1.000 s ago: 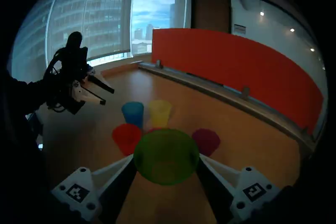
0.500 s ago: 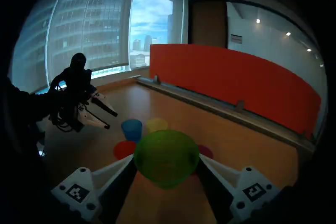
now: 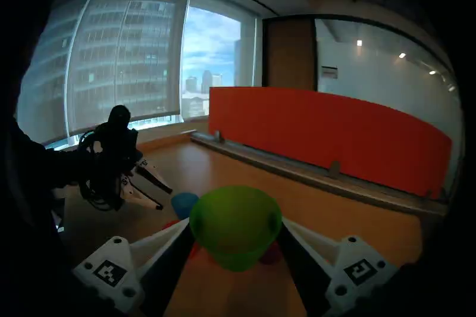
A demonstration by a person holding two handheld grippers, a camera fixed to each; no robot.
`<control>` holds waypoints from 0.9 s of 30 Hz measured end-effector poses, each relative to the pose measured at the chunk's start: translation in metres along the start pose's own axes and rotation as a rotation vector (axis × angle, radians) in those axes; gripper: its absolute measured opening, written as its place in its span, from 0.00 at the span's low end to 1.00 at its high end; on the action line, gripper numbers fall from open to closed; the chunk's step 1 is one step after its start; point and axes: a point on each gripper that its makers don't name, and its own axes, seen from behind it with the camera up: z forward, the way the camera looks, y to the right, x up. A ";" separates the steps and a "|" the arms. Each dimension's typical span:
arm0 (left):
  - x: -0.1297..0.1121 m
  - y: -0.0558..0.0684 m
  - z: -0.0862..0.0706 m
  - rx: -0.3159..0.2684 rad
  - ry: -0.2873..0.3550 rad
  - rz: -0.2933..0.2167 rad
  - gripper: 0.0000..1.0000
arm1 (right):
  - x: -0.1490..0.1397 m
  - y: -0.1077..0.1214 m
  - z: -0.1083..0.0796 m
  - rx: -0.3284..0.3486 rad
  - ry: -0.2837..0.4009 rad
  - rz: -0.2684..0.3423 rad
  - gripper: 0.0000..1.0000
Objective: Pour water
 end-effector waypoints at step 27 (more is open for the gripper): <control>0.004 -0.003 0.042 -0.019 -0.075 0.043 0.86 | -0.006 0.010 0.006 -0.010 -0.019 -0.010 0.91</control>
